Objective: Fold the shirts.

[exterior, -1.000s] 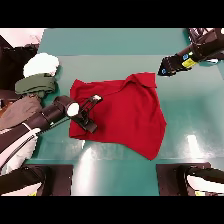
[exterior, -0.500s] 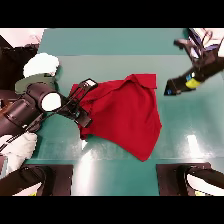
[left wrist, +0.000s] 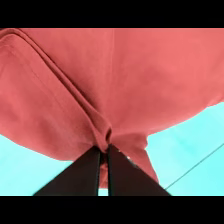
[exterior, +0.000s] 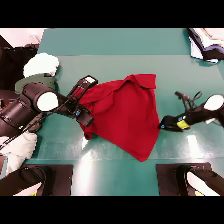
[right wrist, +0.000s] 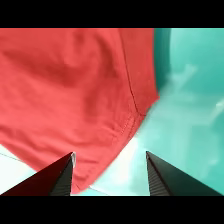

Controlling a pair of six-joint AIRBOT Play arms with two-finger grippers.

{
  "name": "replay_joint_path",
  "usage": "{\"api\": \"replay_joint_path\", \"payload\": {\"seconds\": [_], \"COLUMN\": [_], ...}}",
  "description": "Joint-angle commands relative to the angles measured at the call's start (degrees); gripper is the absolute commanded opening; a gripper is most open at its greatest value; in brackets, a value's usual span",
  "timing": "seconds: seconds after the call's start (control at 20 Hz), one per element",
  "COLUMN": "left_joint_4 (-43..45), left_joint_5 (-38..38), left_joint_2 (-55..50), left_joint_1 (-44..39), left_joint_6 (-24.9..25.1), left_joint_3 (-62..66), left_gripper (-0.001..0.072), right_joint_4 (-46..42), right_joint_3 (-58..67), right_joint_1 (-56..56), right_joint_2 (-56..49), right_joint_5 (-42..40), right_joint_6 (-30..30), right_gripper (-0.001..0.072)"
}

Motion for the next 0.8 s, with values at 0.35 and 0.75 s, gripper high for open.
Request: {"api": "replay_joint_path", "payload": {"seconds": [0.35, 0.75], "left_joint_4": [0.68, 0.81], "left_joint_5": [0.33, 0.57], "left_joint_2": [-0.33, -0.33], "left_joint_1": [0.04, 5.4], "left_joint_6": [-0.42, -0.33], "left_joint_3": [-0.44, -0.44], "left_gripper": [0.0029, 0.0029], "right_joint_4": [3.96, -3.52], "right_joint_3": [-9.66, 0.79], "right_joint_1": [6.88, -0.5], "right_joint_2": [0.9, 0.9], "right_joint_5": [-15.65, -6.64], "right_joint_6": [-0.44, -0.33], "right_gripper": [0.0016, 0.0016]}}
